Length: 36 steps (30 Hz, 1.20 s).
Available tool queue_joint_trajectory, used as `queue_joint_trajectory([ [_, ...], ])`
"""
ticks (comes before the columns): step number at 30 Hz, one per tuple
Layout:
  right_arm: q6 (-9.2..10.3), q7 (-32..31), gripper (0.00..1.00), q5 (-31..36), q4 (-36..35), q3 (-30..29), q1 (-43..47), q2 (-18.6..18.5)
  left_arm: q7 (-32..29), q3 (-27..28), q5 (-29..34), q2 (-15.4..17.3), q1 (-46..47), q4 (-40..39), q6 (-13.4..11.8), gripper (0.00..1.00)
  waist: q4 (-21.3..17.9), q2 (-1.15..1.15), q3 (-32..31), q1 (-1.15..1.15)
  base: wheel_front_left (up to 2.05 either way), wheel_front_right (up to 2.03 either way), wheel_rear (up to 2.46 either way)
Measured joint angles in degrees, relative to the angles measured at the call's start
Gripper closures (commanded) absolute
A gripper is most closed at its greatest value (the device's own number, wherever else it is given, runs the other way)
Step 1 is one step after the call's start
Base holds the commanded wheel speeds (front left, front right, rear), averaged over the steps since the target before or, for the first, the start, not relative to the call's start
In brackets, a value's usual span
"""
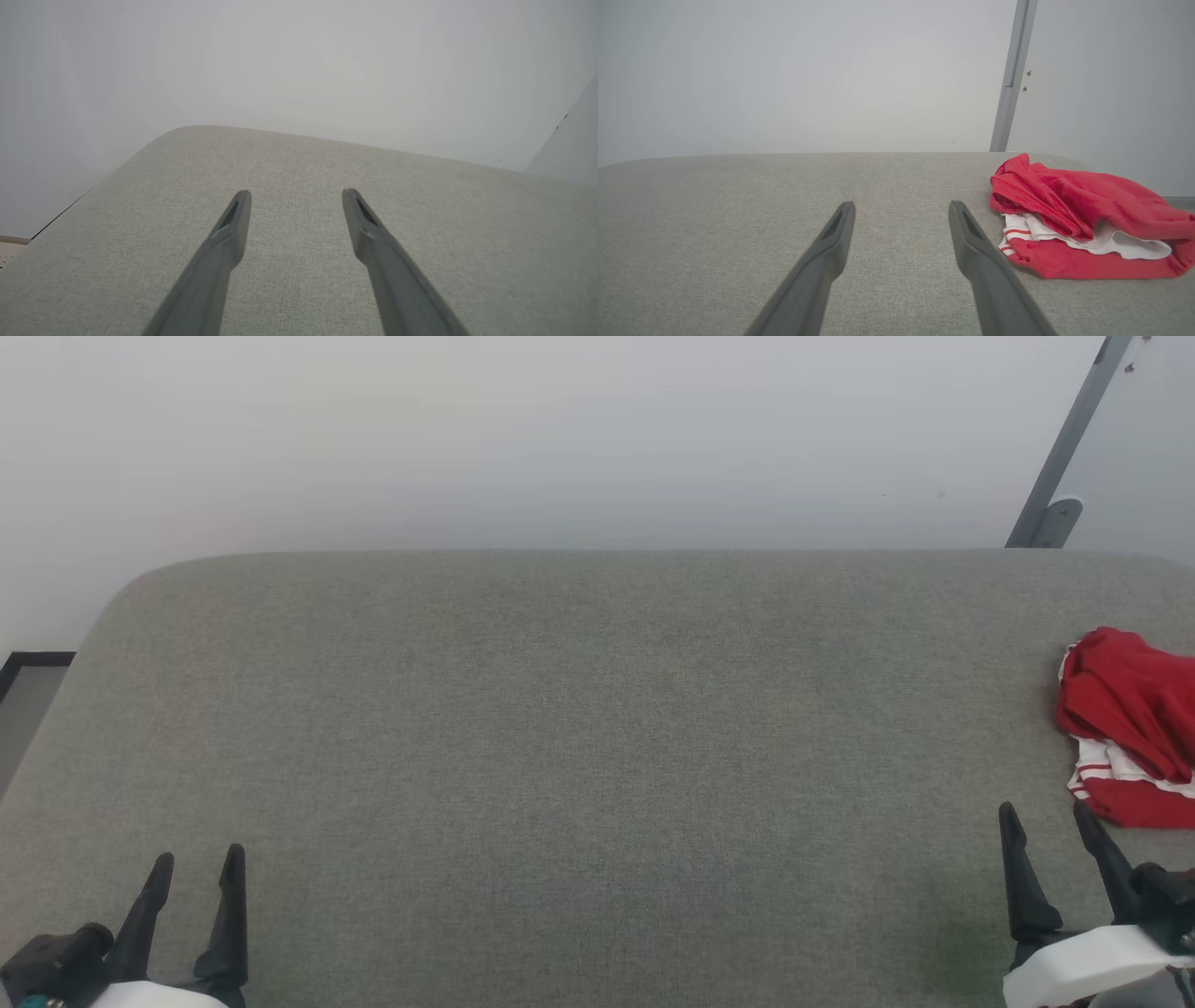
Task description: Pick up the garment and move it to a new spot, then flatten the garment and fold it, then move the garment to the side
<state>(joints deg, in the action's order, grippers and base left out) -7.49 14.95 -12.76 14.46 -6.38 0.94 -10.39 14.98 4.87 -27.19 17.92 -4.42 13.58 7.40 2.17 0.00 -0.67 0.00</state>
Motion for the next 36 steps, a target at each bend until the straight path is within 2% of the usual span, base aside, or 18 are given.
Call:
queue_joint_trajectory([
  [15, 0.0, -0.3, 0.0, 0.0, -0.1, 0.2, 0.1, 0.1, 0.0, 0.3, 1.1, -0.3, -0.1, -1.4, 0.0, 0.0, 0.3, 0.0, 0.1, 0.0, 0.0, 0.0, 0.0],
  [16, 0.0, -0.3, 1.0, 0.0, 0.2, 0.2, 0.1, 0.1, 0.0, 0.3, 1.2, -0.5, -0.1, -1.3, 0.0, 1.0, 0.3, 0.0, 0.1, 0.0, 0.0, 0.0, 0.0],
  [22, 0.0, -0.8, 1.0, -0.7, 3.0, 0.6, 1.6, 1.6, -0.6, -0.5, 0.6, -3.3, -0.7, 1.5, 0.0, 1.0, 0.3, 0.0, 0.1, 0.0, 0.0, 0.0, 0.0],
  [36, 0.0, -4.5, 1.0, -15.0, 2.7, 0.5, 0.9, 2.7, -4.4, -0.3, -11.4, -5.5, 0.1, 1.4, 0.0, 1.0, 0.0, 0.0, 0.2, 0.0, 0.0, 0.0, 0.0],
])
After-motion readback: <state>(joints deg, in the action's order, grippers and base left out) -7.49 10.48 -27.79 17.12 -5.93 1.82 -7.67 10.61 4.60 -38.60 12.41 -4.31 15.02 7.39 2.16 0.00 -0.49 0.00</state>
